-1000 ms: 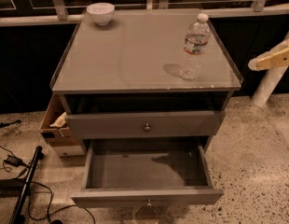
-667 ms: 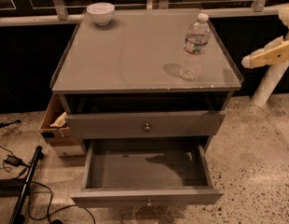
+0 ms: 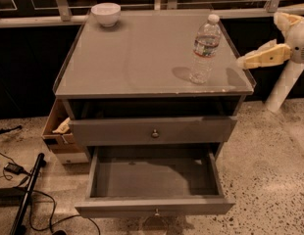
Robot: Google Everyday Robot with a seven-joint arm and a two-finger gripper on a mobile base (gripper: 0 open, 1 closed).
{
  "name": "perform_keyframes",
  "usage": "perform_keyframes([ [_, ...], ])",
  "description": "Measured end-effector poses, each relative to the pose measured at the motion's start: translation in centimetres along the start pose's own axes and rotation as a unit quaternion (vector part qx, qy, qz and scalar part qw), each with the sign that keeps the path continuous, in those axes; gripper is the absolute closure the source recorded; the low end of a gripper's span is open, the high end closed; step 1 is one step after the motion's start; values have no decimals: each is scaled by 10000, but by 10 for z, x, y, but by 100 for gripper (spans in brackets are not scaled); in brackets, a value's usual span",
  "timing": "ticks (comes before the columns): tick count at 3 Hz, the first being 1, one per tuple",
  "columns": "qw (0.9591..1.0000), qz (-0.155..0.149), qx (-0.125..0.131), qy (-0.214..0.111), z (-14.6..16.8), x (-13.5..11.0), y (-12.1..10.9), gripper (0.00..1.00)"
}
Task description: Place water bottle into middle drawer
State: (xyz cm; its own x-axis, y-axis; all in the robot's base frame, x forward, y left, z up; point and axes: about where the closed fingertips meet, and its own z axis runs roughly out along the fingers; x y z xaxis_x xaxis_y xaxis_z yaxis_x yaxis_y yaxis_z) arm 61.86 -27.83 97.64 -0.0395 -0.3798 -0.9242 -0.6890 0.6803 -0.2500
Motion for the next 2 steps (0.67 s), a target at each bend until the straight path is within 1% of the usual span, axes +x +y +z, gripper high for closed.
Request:
perform_keyframes([
  [1, 10000, -9, 11, -78, 24, 5, 0, 0],
  [2, 9998, -32, -135, -111, 53, 3, 7, 0],
])
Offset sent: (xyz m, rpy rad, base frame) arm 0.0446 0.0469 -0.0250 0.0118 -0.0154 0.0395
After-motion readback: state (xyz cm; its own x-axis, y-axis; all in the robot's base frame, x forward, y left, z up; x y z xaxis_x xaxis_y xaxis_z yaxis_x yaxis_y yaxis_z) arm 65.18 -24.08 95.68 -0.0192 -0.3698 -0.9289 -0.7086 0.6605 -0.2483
